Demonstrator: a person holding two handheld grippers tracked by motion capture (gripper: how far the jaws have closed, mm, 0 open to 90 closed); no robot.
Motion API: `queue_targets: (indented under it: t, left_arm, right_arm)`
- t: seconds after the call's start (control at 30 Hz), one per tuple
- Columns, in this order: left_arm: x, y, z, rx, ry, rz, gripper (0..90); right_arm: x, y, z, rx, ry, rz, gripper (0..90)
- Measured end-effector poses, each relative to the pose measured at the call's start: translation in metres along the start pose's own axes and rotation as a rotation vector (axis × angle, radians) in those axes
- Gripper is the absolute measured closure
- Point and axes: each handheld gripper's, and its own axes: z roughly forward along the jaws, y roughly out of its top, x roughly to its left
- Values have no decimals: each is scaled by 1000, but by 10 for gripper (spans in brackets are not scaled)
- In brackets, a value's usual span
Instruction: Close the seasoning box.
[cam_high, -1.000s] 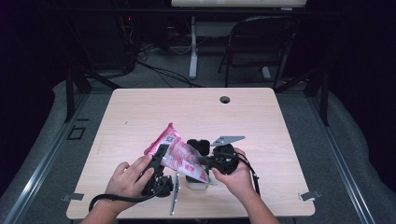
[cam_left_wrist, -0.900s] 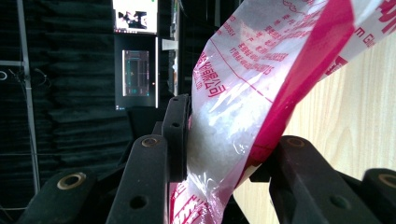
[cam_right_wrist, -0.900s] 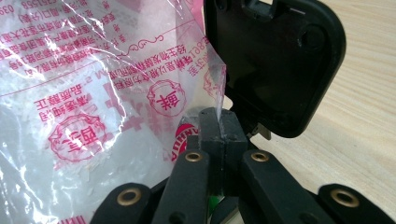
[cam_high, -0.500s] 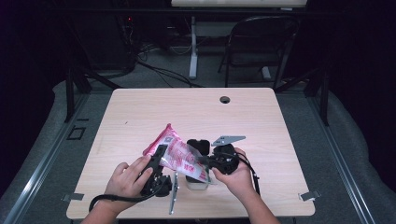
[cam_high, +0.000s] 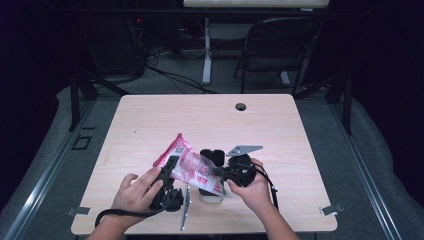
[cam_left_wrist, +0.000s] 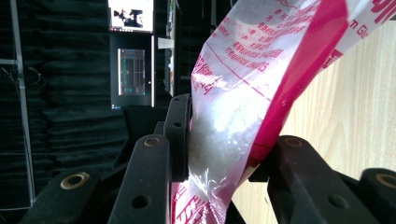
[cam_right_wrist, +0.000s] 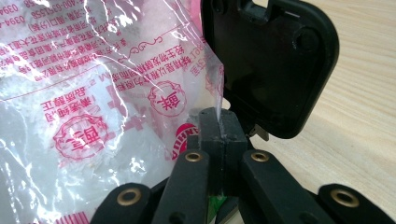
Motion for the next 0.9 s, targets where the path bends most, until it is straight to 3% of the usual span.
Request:
queue_targets:
  t: [0.57,0.9]
  left_arm:
    - [1,1,-2,-10,-1,4,690]
    - [6,7,-6,-22,30,18,692]
  right_arm:
    - [-1,0,0,-7,4,4,900]
    - [0,1,-3,-21,3,6,900]
